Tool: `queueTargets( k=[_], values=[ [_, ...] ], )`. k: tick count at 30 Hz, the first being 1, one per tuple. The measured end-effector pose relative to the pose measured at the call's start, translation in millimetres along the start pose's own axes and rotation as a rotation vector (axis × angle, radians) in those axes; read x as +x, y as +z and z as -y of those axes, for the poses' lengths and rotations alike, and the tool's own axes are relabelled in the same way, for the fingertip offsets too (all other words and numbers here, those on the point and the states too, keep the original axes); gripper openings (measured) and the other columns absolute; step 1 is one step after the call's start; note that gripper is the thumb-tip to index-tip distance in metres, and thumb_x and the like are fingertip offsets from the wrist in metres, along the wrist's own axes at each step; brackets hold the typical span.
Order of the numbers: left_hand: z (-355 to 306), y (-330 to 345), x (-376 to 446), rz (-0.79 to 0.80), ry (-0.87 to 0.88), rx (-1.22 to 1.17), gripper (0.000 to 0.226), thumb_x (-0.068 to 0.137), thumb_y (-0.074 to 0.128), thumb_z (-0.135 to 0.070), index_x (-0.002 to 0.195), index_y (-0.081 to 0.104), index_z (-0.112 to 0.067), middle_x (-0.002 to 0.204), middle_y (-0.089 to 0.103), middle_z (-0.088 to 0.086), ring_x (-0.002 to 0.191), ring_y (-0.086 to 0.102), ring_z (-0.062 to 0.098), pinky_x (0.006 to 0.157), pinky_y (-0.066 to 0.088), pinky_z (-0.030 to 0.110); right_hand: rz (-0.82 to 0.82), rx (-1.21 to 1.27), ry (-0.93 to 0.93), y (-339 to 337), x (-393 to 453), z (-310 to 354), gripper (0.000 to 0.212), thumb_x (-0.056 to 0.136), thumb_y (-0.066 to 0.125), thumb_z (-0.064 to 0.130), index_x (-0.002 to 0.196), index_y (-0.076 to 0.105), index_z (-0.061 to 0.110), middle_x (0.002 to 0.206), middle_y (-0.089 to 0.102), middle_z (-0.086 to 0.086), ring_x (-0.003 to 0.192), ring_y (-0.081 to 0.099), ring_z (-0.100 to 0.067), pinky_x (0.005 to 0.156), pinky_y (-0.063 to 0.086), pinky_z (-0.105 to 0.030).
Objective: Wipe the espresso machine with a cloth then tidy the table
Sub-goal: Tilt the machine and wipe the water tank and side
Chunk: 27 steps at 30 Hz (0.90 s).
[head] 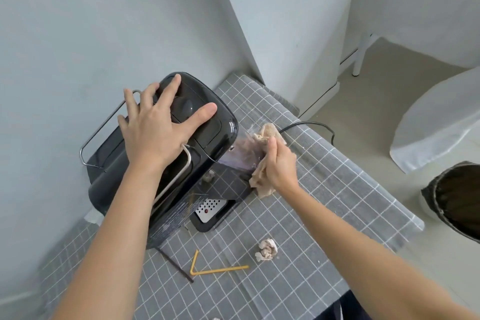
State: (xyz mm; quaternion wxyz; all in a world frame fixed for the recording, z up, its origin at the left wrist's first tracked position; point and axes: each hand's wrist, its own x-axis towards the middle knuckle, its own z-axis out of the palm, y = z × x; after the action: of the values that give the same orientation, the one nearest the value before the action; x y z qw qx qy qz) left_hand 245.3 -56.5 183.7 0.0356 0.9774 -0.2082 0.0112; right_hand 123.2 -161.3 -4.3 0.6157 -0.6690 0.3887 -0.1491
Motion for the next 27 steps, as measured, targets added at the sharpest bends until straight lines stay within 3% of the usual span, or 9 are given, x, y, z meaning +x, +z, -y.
queueTargets(
  k=[5, 8, 11, 14, 16, 19, 23, 25, 27],
  values=[
    [0, -1, 0, -0.012, -0.002, 0.025, 0.097, 0.061, 0.023, -0.095, 0.144, 0.025, -0.045, 0.152, 0.032, -0.005, 0.146, 0.008, 0.034, 0.109, 0.020, 0.066, -0.123, -0.047, 0.018, -82, -1, 29, 0.051, 0.103, 0.032, 0.041, 0.091, 0.060, 0.000, 0.074, 0.063, -0.006, 0.078, 0.057, -0.023, 0.067, 0.042, -0.032],
    [-1, -1, 0, -0.014, -0.003, 0.020, 0.097, 0.061, 0.023, -0.095, 0.144, 0.026, -0.045, 0.153, 0.032, -0.005, 0.147, 0.008, 0.035, 0.110, 0.018, 0.066, -0.069, -0.241, 0.035, -77, -2, 15, 0.059, 0.098, 0.026, 0.059, 0.141, 0.035, 0.019, 0.123, 0.058, -0.011, 0.121, 0.048, -0.032, 0.098, 0.040, -0.044],
    [0, 0, -1, -0.017, -0.006, 0.011, 0.096, 0.062, 0.023, -0.095, 0.143, 0.027, -0.045, 0.153, 0.032, -0.006, 0.147, 0.007, 0.034, 0.111, 0.016, 0.066, 0.272, -0.781, 0.020, -45, -5, -42, 0.088, 0.084, 0.019, 0.082, 0.152, -0.012, 0.036, 0.162, -0.014, -0.014, 0.146, -0.012, -0.046, 0.112, -0.006, -0.064],
    [0, 0, -1, -0.019, -0.011, 0.010, 0.096, 0.062, 0.023, -0.095, 0.143, 0.027, -0.045, 0.153, 0.032, -0.007, 0.147, 0.007, 0.034, 0.111, 0.017, 0.066, 0.310, -1.072, -0.146, -38, -13, -87, 0.079, 0.090, 0.042, 0.065, 0.154, 0.016, 0.027, 0.162, -0.004, -0.023, 0.144, -0.006, -0.054, 0.112, -0.004, -0.068],
    [0, 0, 0, -0.022, -0.009, 0.013, 0.096, 0.062, 0.023, -0.095, 0.144, 0.027, -0.044, 0.152, 0.032, -0.007, 0.147, 0.007, 0.034, 0.110, 0.017, 0.066, 0.170, -0.987, -0.280, -44, -12, -93, 0.050, 0.093, 0.056, 0.028, 0.141, 0.048, 0.022, 0.156, 0.027, -0.022, 0.139, 0.024, -0.051, 0.110, 0.025, -0.068],
    [0, 1, 1, -0.024, -0.007, 0.018, 0.095, 0.063, 0.023, -0.095, 0.143, 0.027, -0.045, 0.153, 0.032, -0.005, 0.147, 0.007, 0.034, 0.110, 0.017, 0.066, 0.003, -0.541, -0.187, -54, -7, -74, 0.059, 0.085, 0.050, -0.007, 0.137, 0.050, 0.020, 0.136, 0.052, -0.016, 0.112, 0.050, -0.037, 0.092, 0.046, -0.055],
    [1, 1, 2, -0.030, -0.008, 0.013, 0.093, 0.064, 0.023, -0.094, 0.143, 0.027, -0.046, 0.153, 0.032, -0.005, 0.147, 0.006, 0.035, 0.111, 0.016, 0.066, -0.022, 0.149, 0.080, -39, -23, 3, 0.054, 0.103, 0.039, 0.022, 0.153, 0.021, 0.029, 0.127, 0.059, 0.001, 0.099, 0.065, -0.025, 0.073, 0.054, -0.032],
    [0, 1, 1, -0.032, -0.002, 0.015, 0.091, 0.065, 0.025, -0.093, 0.143, 0.028, -0.046, 0.153, 0.032, -0.004, 0.147, 0.007, 0.035, 0.111, 0.016, 0.065, 0.093, 0.138, -0.032, -5, -43, 30, 0.065, 0.101, 0.025, 0.053, 0.156, 0.005, 0.026, 0.148, 0.043, -0.006, 0.121, 0.055, -0.018, 0.094, 0.050, -0.037],
    [0, 2, 0, -0.036, 0.000, 0.012, 0.090, 0.066, 0.026, -0.092, 0.143, 0.029, -0.045, 0.153, 0.033, -0.004, 0.147, 0.007, 0.035, 0.110, 0.016, 0.066, 0.064, 0.135, -0.104, 32, -56, 33, 0.079, 0.093, 0.011, 0.067, 0.156, -0.003, 0.020, 0.164, 0.004, 0.005, 0.150, 0.008, -0.006, 0.122, 0.014, -0.037]
  ],
)
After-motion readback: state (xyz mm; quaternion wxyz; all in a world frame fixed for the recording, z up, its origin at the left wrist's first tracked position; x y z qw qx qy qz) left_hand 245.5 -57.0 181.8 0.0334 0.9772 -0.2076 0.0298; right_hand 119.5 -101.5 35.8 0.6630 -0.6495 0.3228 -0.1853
